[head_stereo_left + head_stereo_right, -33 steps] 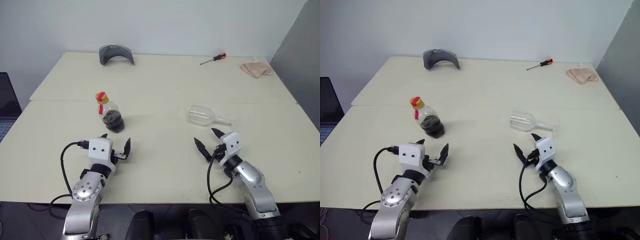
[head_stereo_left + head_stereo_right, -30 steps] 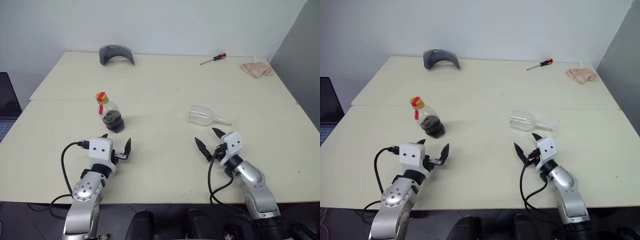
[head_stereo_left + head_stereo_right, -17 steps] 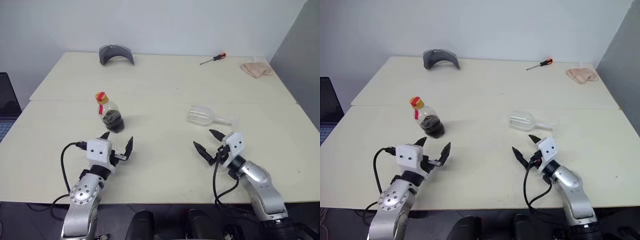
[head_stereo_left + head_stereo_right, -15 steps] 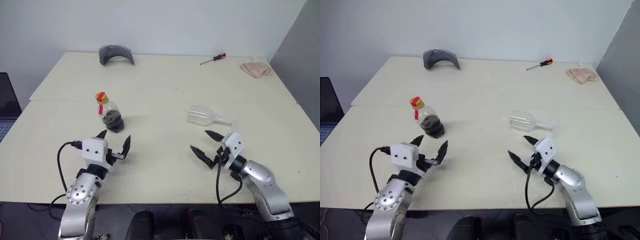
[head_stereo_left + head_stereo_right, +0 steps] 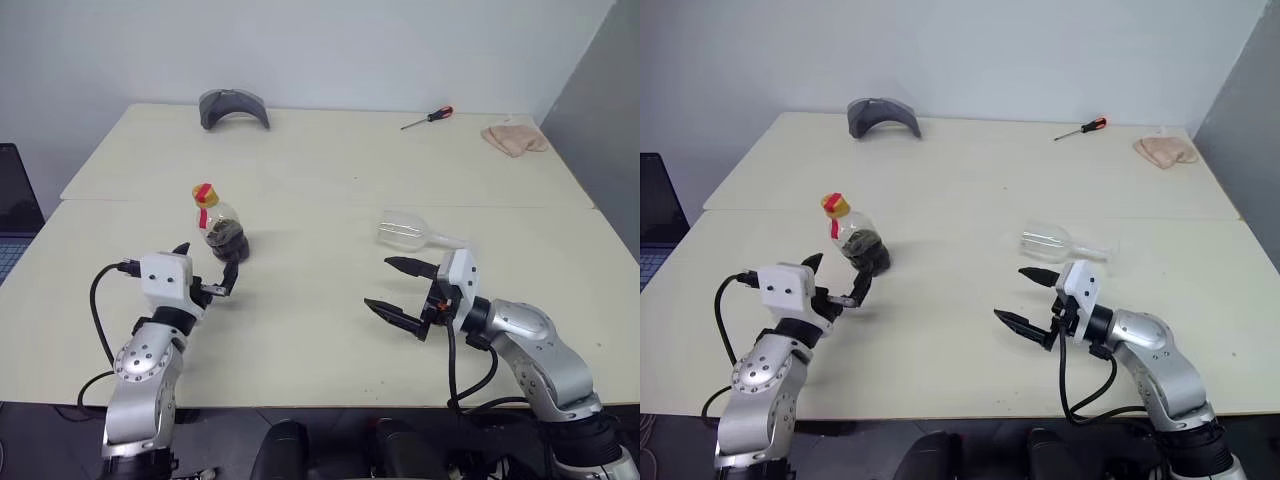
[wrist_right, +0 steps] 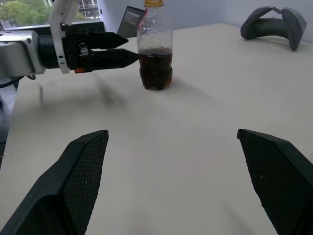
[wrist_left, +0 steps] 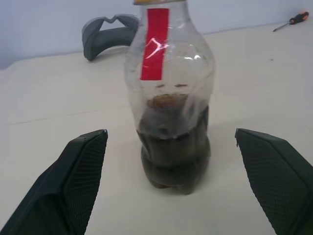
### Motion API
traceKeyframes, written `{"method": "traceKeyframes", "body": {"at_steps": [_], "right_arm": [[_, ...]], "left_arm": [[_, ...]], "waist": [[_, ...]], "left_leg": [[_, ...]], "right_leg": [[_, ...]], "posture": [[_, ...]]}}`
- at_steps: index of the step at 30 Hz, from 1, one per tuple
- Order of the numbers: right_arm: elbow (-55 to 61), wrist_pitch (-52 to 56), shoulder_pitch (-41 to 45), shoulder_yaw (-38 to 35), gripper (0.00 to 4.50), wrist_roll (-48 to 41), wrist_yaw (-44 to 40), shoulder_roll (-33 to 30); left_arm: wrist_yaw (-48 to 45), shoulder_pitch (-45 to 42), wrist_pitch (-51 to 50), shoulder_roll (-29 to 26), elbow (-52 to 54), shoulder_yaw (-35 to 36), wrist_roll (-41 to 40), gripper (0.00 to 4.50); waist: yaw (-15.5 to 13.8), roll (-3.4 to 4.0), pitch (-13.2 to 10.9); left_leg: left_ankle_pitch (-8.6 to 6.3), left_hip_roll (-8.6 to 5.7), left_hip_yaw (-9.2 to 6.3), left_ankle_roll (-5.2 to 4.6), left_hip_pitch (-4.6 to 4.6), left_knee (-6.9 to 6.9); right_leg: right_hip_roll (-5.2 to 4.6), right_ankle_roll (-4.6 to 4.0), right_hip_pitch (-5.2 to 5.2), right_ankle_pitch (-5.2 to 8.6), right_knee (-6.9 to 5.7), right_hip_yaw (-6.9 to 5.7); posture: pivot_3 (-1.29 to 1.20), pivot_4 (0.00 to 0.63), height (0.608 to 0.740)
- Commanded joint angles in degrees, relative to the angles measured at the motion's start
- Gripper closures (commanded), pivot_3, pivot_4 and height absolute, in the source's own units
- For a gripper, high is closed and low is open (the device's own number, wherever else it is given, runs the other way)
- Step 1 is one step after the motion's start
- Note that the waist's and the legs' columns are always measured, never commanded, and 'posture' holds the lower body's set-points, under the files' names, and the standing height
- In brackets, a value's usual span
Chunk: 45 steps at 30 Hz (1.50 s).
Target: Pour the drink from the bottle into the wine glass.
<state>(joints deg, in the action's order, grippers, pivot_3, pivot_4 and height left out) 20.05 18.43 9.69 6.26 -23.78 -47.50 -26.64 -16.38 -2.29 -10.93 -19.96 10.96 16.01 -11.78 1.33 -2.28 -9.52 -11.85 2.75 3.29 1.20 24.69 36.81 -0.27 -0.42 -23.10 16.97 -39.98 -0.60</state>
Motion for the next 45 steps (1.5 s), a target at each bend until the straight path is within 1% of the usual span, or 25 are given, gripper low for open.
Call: {"method": "traceKeyframes", "body": {"at_steps": [1,6,12,15,18,20,23,26,28,32,37,45], "right_arm": [[1.1,-0.5,1.3,0.2,0.00,-0.5,-0.5,0.2],[1.3,-0.7,2.3,0.6,0.00,-0.5,-0.3,0.6],[2.4,-0.3,3.3,1.0,0.00,-0.7,0.3,1.2],[2.8,-0.3,3.2,1.0,0.00,-0.8,0.6,1.3],[3.6,-0.2,2.7,0.8,0.00,-0.9,0.9,1.1],[4.5,0.4,2.3,0.3,0.00,-1.4,1.4,0.9],[5.6,1.4,1.8,-0.2,0.00,-1.9,2.2,0.6],[6.8,2.5,1.3,-0.2,0.00,-2.5,2.6,0.4],[7.2,3.0,1.2,-0.1,0.00,-2.7,2.7,0.1],[6.4,3.1,2.1,0.4,0.00,-2.5,2.4,-0.3],[5.5,3.3,3.5,1.2,0.00,-2.4,2.5,0.3],[5.2,3.9,5.0,1.5,0.00,-2.5,3.0,1.0]], "left_arm": [[-0.7,-3.1,-0.1,-1.6,-3.3,1.6,-1.3,0.03],[-3.0,-8.6,1.1,-3.5,-11.3,0.1,-1.0,0.03],[-4.7,-17.3,5.4,-4.0,-23.9,-2.6,1.3,0.03],[-5.2,-19.9,7.6,-3.9,-27.8,-3.1,1.9,0.03],[-5.2,-21.2,9.4,-3.7,-29.7,-3.4,2.1,0.03],[-4.6,-20.6,10.1,-3.4,-27.9,-3.4,2.2,0.03],[-3.3,-18.0,8.7,-2.1,-21.3,-3.0,0.8,0.03],[-0.2,-16.0,7.0,-0.8,-15.3,-0.9,-0.2,0.03],[1.6,-14.9,5.1,-0.2,-12.2,0.4,-1.3,0.03],[3.2,-13.4,0.8,0.3,-7.2,0.7,-2.5,0.03],[5.0,-15.2,-2.7,-0.1,-5.7,-0.1,-1.7,0.03],[6.3,-21.2,-7.5,-0.3,-8.4,-2.6,-0.4,0.03]], "waist": [[0.0,0.00,0.0],[-0.1,0.00,0.0],[-0.4,-0.01,0.0],[-0.3,-0.01,0.0],[-0.3,-0.01,0.0],[-0.3,-0.01,0.0],[-0.3,-0.02,0.0],[-0.3,-0.02,0.0],[-0.3,-0.02,0.0],[-0.3,-0.02,0.0],[-0.4,-0.03,0.0],[-0.6,-0.03,0.0]], "left_leg": [[0.00,0.00,0.00,0.00,0.00,0.00],[0.00,-0.01,-0.01,0.00,0.00,0.02],[0.00,-0.01,-0.01,0.00,0.01,0.04],[0.00,-0.01,0.03,0.00,0.01,0.05],[0.00,0.00,0.03,0.00,0.01,0.05],[0.00,0.00,0.02,0.00,0.01,0.05],[0.00,0.00,0.02,0.00,0.02,0.06],[0.00,0.01,0.01,0.01,0.03,0.06],[0.01,0.01,0.00,0.01,0.03,0.06],[0.00,0.00,0.00,0.01,0.03,0.07],[0.00,-0.02,-0.01,0.01,0.03,0.09],[0.01,-0.01,-0.02,0.01,0.03,0.09]], "right_leg": [[0.00,-0.01,0.00,0.00,-0.01,-0.01],[0.00,-0.08,0.00,-0.05,-0.01,-0.03],[0.00,-0.08,0.00,-0.05,-0.01,-0.04],[0.00,-0.08,0.00,-0.06,-0.01,-0.01],[0.00,-0.09,0.00,-0.06,-0.01,-0.01],[0.00,-0.09,-0.01,-0.06,-0.01,-0.02],[-0.02,-0.09,0.00,-0.06,-0.01,-0.01],[-0.03,-0.09,0.00,-0.06,-0.02,-0.02],[-0.03,-0.09,0.00,-0.06,-0.03,-0.02],[-0.02,-0.09,0.00,-0.06,-0.03,-0.02],[-0.02,-0.08,0.01,-0.06,-0.03,-0.02],[-0.01,-0.08,0.01,-0.06,-0.03,-0.03]], "posture": [[0.00,0.150,0.740],[0.00,0.150,0.740],[0.00,0.150,0.740],[0.00,0.150,0.740],[0.00,0.150,0.740],[0.00,0.150,0.740],[0.00,0.150,0.740],[0.00,0.150,0.740],[0.00,0.150,0.740],[0.00,0.150,0.740],[0.00,0.150,0.740],[0.00,0.150,0.740]]}}
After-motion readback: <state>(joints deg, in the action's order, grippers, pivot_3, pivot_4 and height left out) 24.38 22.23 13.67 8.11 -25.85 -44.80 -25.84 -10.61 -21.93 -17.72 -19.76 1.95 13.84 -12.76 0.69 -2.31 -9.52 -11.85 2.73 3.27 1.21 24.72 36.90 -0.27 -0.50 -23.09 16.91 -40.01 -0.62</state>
